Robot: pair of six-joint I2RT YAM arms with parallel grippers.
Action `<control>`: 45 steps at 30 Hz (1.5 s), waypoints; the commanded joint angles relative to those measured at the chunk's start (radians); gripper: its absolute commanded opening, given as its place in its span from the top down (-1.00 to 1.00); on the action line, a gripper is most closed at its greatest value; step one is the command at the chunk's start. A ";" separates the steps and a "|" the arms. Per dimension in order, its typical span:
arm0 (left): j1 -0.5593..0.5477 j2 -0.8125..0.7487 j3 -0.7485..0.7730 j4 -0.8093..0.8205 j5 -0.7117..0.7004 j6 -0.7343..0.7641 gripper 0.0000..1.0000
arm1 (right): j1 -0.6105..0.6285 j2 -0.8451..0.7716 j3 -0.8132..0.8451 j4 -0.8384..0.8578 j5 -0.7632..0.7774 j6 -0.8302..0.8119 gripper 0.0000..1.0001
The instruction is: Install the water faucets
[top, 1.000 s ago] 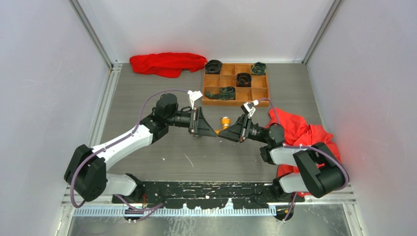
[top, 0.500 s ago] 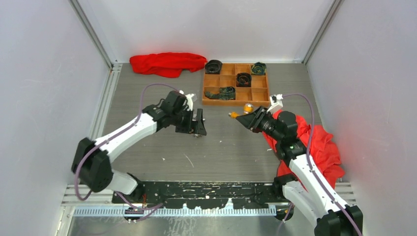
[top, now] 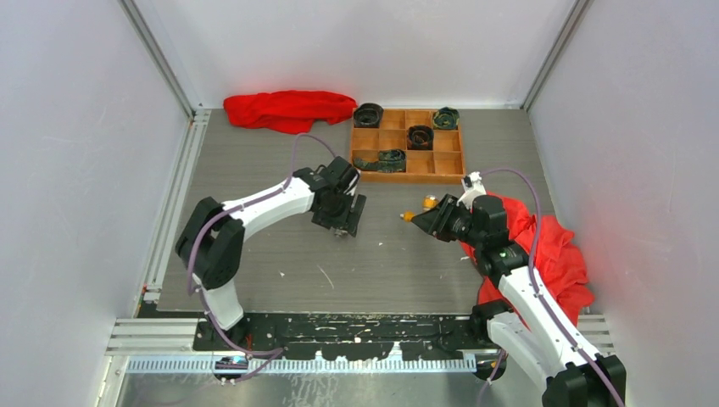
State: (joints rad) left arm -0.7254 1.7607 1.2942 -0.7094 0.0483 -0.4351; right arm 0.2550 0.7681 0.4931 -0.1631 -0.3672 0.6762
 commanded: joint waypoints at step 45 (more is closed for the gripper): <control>-0.007 0.269 0.172 -0.059 -0.102 -0.046 0.05 | -0.002 -0.017 0.031 0.005 0.006 -0.041 0.99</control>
State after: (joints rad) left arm -0.7254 2.0167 1.4605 -0.7795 -0.0540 -0.4500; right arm 0.2550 0.7525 0.4934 -0.2115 -0.3523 0.6487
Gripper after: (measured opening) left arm 0.506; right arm 0.351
